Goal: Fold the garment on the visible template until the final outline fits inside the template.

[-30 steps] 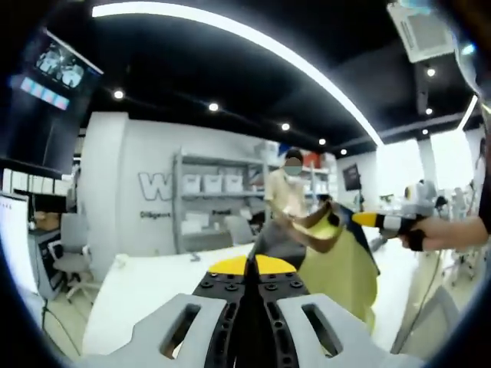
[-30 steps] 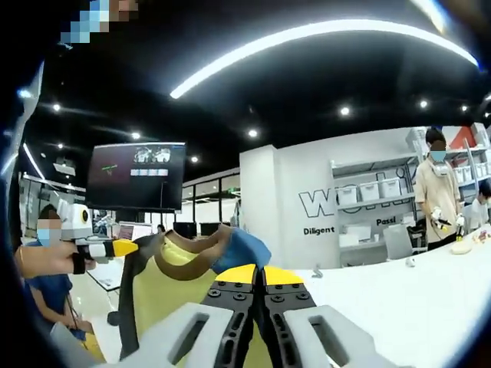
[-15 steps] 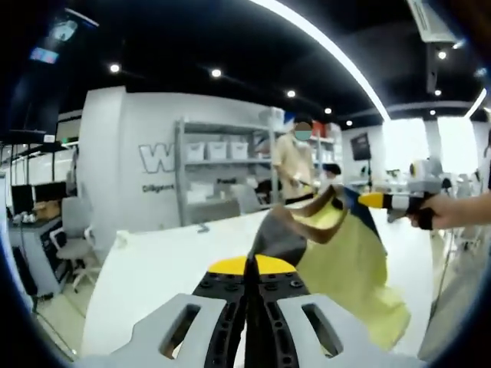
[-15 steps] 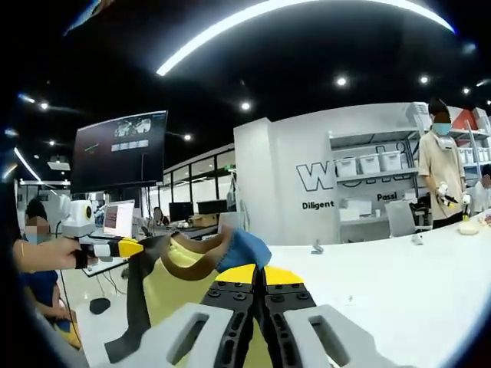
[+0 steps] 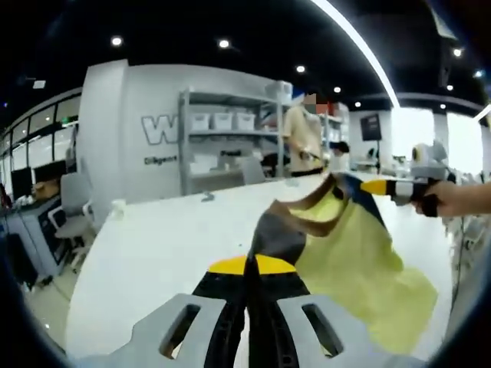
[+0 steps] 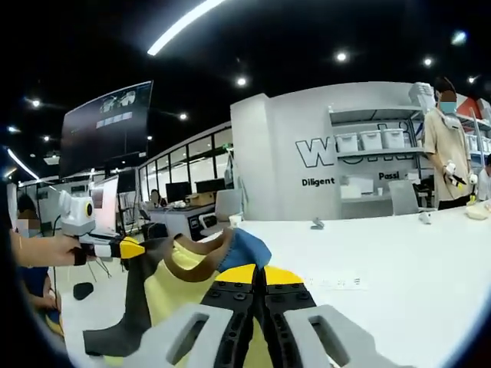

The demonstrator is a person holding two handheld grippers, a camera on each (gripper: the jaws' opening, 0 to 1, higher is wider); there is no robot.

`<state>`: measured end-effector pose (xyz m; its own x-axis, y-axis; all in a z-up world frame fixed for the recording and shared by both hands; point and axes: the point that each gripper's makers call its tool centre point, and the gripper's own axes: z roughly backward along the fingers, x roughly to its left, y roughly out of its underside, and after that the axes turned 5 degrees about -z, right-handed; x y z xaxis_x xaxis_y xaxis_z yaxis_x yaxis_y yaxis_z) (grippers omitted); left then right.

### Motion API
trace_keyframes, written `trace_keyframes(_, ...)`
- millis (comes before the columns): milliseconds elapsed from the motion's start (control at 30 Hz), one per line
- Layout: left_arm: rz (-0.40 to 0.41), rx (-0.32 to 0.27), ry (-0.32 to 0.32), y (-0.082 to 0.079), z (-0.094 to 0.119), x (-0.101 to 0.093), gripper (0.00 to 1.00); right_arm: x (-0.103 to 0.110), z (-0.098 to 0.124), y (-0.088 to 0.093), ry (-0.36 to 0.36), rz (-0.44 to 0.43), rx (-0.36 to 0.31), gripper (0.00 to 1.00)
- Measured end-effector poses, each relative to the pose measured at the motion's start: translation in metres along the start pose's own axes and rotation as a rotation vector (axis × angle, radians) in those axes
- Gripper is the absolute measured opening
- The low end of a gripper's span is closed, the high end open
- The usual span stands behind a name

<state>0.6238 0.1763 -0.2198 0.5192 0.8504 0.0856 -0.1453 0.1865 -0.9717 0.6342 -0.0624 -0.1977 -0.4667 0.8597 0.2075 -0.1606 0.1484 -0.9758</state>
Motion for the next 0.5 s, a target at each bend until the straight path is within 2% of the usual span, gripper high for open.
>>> trace_keyframes(300,0.039,0.041,-0.015,0.022,-0.022,0.008,0.01,-0.014,-0.018,0.022,0.016,-0.015,0.037,0.00)
trace_keyframes(500,0.071,0.050,-0.024,0.028,-0.021,0.007,0.00,-0.018,-0.015,0.026,0.033,-0.021,0.053,0.00)
